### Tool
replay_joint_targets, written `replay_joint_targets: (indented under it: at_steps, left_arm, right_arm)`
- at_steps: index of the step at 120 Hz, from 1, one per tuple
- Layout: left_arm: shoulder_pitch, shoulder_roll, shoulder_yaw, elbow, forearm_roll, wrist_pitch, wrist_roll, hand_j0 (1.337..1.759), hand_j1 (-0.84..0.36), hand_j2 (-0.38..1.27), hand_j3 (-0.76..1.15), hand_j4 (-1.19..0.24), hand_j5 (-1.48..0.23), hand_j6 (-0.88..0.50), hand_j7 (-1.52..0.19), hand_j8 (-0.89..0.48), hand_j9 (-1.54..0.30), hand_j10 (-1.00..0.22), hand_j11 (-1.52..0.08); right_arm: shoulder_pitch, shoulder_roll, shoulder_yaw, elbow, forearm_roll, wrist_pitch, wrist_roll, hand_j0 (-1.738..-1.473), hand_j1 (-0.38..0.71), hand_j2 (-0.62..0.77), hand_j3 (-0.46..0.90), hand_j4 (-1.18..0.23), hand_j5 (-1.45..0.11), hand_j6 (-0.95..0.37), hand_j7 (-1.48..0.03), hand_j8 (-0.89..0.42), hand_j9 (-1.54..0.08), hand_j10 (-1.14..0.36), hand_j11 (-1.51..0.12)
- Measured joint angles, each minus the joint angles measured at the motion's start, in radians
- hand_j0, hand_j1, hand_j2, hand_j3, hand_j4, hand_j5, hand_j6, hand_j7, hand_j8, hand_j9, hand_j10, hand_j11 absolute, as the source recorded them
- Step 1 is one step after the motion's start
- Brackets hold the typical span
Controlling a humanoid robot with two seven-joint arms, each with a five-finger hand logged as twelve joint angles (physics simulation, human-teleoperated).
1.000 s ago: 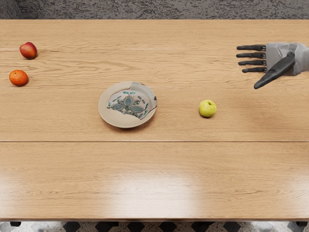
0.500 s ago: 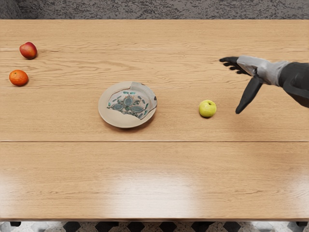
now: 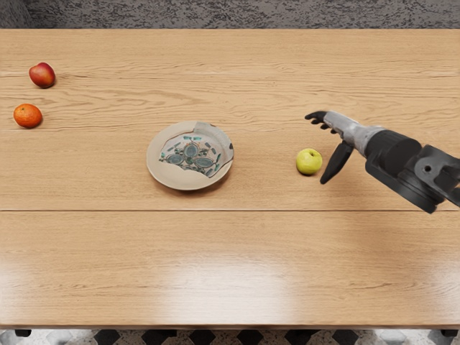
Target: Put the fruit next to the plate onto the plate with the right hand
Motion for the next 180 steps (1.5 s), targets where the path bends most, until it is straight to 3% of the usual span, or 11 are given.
replay_joint_targets:
  at_steps: [23,83,162,180]
  left_arm:
    - [0.0,0.0,0.0,0.0,0.0,0.0,0.0,1.658,0.06,0.05,0.0,-0.24,-0.32,-0.24,-0.32,-0.24,-0.32,-0.24,-0.32]
    - [0.0,0.0,0.0,0.0,0.0,0.0,0.0,1.658,0.06,0.05,0.0,-0.24,-0.32,-0.24,-0.32,-0.24,-0.32,-0.24,-0.32]
    - [0.0,0.0,0.0,0.0,0.0,0.0,0.0,1.658,0.06,0.05,0.0,-0.24,-0.32,-0.24,-0.32,-0.24,-0.32,-0.24,-0.32]
    - [0.0,0.0,0.0,0.0,0.0,0.0,0.0,1.658,0.06,0.05,0.0,-0.24,-0.32,-0.24,-0.32,-0.24,-0.32,-0.24,-0.32]
  right_arm:
    - [0.002,0.035,-0.034,-0.021,-0.009,-0.035,-0.001,-1.658,-0.12,-0.04,0.0,-0.2,-0.25,-0.2,-0.25,-0.2,-0.25,-0.2,-0.25]
    - [0.0,0.158,-0.077,-0.168,-0.103,-0.071,0.003,-1.658,-0.04,-0.05,0.0,-0.26,-0.34,-0.26,-0.34,-0.26,-0.34,-0.26,-0.34]
    - [-0.01,0.172,-0.084,-0.189,-0.098,-0.086,0.003,-1.658,0.19,-0.09,0.0,-0.45,-0.58,-0.45,-0.58,-0.45,-0.58,-0.45,-0.58]
    - [-0.011,0.184,-0.084,-0.189,-0.1,-0.087,0.002,-1.656,0.24,-0.05,0.0,-0.52,-0.65,-0.46,-0.66,-0.38,-0.67,-0.52,-0.66]
